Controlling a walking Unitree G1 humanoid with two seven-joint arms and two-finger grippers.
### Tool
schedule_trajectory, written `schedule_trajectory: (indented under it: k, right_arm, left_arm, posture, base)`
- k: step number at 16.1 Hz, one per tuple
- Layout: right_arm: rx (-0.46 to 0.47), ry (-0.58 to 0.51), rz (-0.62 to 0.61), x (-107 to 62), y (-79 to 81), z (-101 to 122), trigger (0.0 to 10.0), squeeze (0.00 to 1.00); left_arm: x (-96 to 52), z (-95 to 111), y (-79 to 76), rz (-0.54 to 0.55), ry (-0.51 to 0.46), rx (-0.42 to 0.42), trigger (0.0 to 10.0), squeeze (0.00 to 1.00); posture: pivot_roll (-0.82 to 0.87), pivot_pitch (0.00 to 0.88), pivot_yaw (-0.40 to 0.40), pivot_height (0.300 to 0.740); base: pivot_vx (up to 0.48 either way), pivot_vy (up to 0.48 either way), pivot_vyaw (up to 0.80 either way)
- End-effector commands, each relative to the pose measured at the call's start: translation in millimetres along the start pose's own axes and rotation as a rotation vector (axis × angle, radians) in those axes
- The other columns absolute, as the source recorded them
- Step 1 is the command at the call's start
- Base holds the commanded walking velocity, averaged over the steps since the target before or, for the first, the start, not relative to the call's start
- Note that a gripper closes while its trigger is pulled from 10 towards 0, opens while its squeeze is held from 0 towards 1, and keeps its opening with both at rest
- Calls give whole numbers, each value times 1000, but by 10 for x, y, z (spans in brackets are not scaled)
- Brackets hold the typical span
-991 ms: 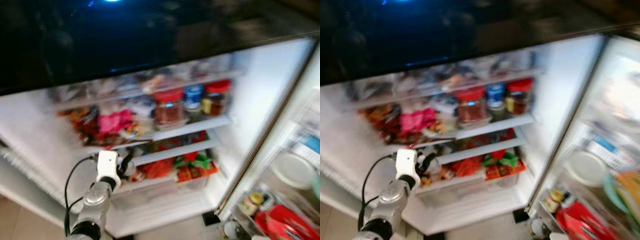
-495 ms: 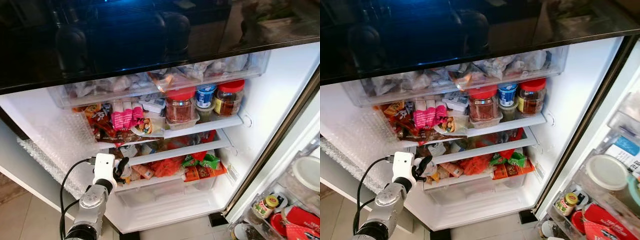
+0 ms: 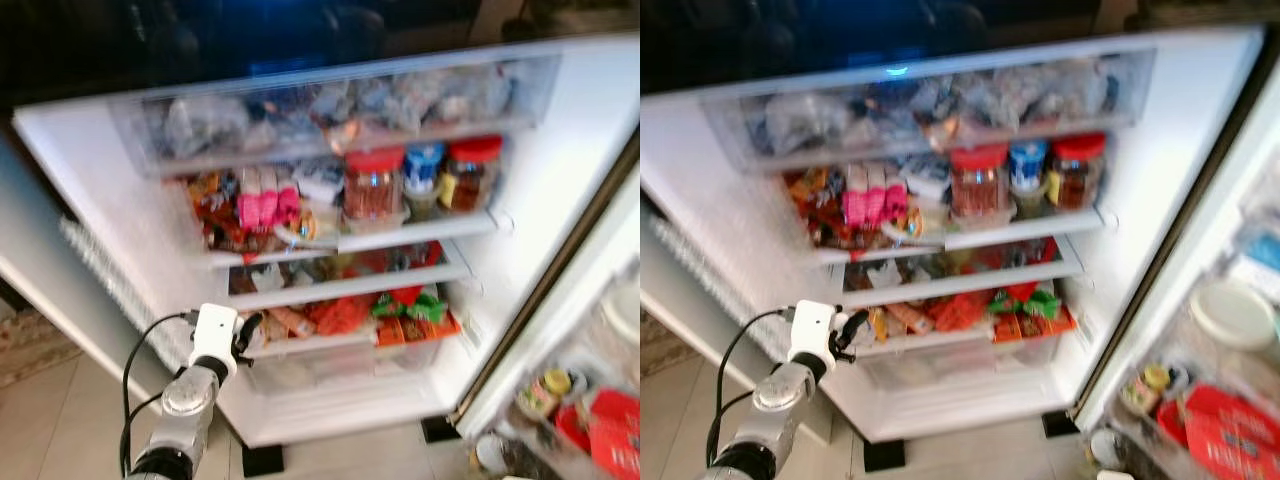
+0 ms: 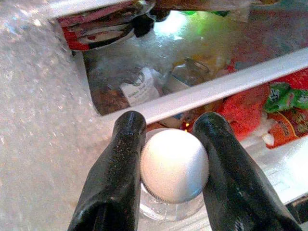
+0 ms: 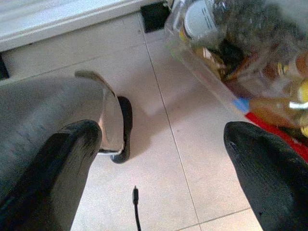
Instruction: Restocking fridge
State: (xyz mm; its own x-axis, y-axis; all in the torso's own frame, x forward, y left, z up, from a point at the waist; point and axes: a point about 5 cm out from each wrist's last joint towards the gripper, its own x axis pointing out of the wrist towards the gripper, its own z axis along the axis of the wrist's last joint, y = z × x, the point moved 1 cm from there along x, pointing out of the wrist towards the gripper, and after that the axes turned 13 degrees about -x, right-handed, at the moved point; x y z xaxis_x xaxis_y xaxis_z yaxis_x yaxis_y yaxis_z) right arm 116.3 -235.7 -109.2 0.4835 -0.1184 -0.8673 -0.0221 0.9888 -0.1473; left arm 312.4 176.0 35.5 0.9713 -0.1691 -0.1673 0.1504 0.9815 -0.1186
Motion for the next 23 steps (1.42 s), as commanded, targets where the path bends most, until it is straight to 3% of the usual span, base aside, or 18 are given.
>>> schedule_trajectory:
  k: [1,13,14,16,18,23]
  right_arm:
    - [3,19,15,-9,49,-59,10000,0]
    - [17,18,12,-6,74,-56,10000,0]
    - [17,18,14,-5,76,-55,10000,0]
    - [17,18,17,-4,79,-52,10000,0]
    - [22,16,17,-4,80,-50,10000,0]
    - [23,13,20,-1,85,-42,10000,0]
  left_arm:
    - [32,86,1,-22,-25,48,10000,0]
    - [107,218,-30,-72,-45,192,10000,0]
    - [121,245,-25,-76,-47,251,10000,0]
    - [173,333,-57,-110,-59,487,10000,0]
    - [218,395,-105,-153,-72,668,10000,0]
    - [263,414,-191,-194,-114,958,10000,0]
  posture:
    - [-55,32,67,663]
    - [-68,29,81,641]
    - [-63,34,79,641]
    - [-60,36,79,641]
    - [-59,39,82,641]
    - [-55,44,78,641]
  base:
    - [0,0,0]
    - [0,0,0]
    - [0,0,0]
    - [0,0,0]
    - [0,0,0]
    - [0,0,0]
